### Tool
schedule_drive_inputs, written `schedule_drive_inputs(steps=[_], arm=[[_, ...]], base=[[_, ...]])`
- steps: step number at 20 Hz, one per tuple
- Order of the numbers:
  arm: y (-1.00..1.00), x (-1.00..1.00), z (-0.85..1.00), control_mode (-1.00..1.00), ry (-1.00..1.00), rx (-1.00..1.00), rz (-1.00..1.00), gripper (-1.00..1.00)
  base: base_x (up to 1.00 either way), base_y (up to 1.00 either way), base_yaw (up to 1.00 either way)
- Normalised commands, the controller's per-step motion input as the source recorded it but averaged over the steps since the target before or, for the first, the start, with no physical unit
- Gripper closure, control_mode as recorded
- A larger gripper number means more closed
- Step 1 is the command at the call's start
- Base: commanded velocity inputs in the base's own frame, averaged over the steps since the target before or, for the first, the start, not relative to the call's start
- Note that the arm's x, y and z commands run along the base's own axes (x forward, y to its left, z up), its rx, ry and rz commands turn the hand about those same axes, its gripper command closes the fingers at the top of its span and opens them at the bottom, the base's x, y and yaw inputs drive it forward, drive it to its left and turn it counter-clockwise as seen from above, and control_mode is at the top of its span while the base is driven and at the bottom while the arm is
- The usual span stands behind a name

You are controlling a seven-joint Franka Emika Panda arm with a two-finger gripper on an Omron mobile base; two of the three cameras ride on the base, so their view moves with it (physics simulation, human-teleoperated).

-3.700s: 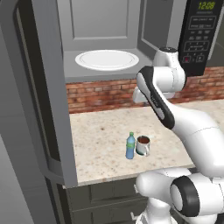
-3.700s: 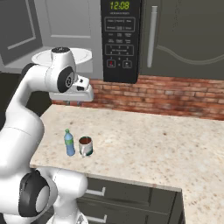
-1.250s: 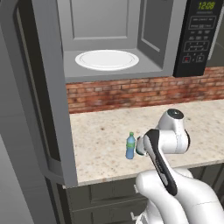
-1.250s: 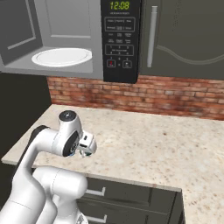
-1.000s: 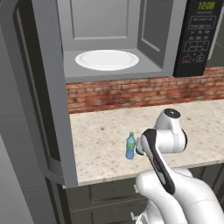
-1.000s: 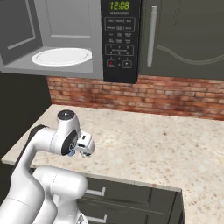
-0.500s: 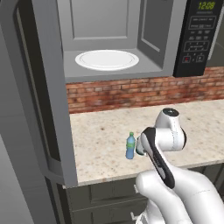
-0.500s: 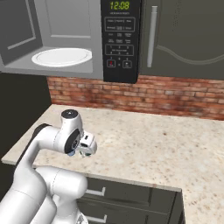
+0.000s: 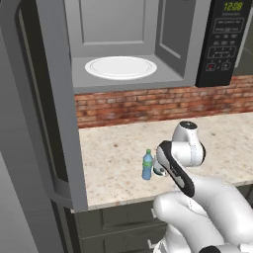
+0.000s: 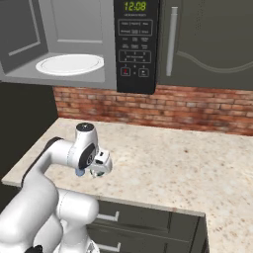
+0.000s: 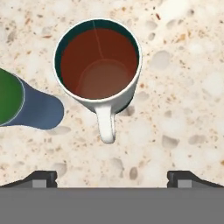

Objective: Place the microwavable item in the microwave. Then, close the microwave door and press the start button.

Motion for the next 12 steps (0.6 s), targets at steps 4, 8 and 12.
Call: schedule_drive_inputs(steps=[4,8,12], arm=[[0.0,0.16,-0.25,-1.0,0.0,0.0,0.0,-1.0],[0.0,0.03,-0.27,-1.0,0.0,0.0,0.0,-1.0],[0.0,0.0,-0.25,-1.0,0.0,0.0,0.0,-1.0]], base=[[0.0,0.0,0.0],[0.0,0.0,0.0],[0.0,0.0,0.0]])
